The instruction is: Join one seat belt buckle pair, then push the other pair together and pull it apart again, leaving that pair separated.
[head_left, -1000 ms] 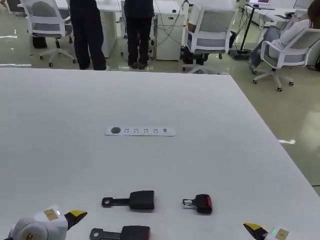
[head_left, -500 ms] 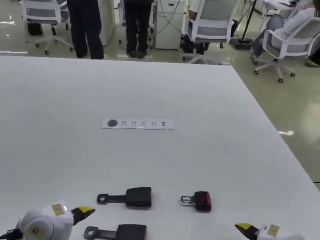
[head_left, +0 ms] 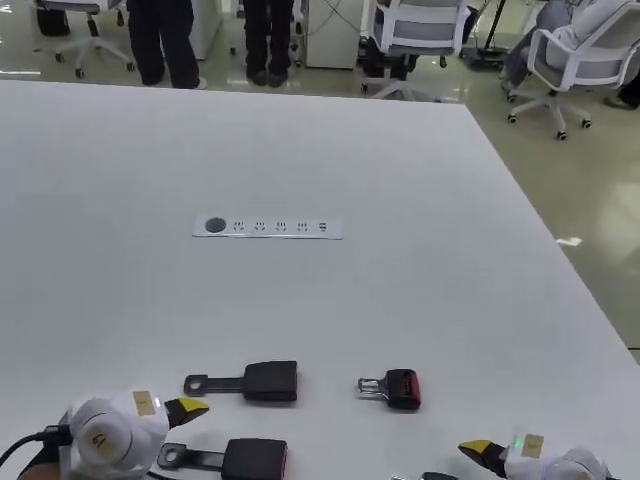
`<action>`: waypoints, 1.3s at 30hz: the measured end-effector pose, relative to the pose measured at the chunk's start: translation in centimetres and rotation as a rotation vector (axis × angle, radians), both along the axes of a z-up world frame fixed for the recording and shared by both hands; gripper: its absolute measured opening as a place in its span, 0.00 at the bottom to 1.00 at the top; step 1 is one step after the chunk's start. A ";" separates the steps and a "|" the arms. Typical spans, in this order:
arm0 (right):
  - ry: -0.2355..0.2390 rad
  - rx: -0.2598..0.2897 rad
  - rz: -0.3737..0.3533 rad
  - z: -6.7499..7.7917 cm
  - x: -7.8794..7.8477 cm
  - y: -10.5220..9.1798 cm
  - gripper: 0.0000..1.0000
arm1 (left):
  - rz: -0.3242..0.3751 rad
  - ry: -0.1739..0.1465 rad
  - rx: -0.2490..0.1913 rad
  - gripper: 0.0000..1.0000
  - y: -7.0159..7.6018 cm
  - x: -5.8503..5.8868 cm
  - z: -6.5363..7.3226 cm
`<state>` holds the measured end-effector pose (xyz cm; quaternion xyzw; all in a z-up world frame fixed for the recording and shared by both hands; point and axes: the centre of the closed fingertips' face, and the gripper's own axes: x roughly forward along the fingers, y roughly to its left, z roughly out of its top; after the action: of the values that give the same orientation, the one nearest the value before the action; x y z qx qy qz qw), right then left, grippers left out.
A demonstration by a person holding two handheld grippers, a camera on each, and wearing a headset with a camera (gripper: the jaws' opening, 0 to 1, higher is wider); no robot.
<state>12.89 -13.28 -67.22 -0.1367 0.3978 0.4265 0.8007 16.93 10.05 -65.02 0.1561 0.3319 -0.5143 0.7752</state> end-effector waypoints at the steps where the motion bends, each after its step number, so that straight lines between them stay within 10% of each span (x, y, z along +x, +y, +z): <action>1: 0.003 -0.006 0.007 -0.2 0.0 0.0 0.74 | -0.016 0.001 0.006 0.71 -0.2 -0.1 -0.2; 14: 0.034 -0.052 0.091 -1.4 -0.4 -0.3 0.64 | -0.160 0.015 0.071 0.62 -1.3 -0.3 -3.4; 16: 0.034 -0.050 0.090 -1.5 -0.2 -0.4 0.62 | -0.171 0.019 0.085 0.61 -1.5 -0.5 -3.6; 17: 0.033 -0.051 0.090 -1.5 -0.2 -0.5 0.61 | -0.211 -0.029 0.032 0.61 -2.5 -0.1 -3.2; 21: 0.036 -0.054 0.104 -1.5 -0.4 -0.5 0.57 | -0.179 0.002 0.047 0.57 -2.1 0.2 -3.5; 39: 0.006 -0.111 0.158 -2.2 -0.3 -1.4 0.44 | -0.271 -0.041 0.088 0.35 -1.3 -0.2 -3.8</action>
<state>12.57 -14.69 -69.41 -0.2105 0.4113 0.4659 0.7547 16.72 8.73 -68.78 0.2439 0.3142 -0.5958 0.6977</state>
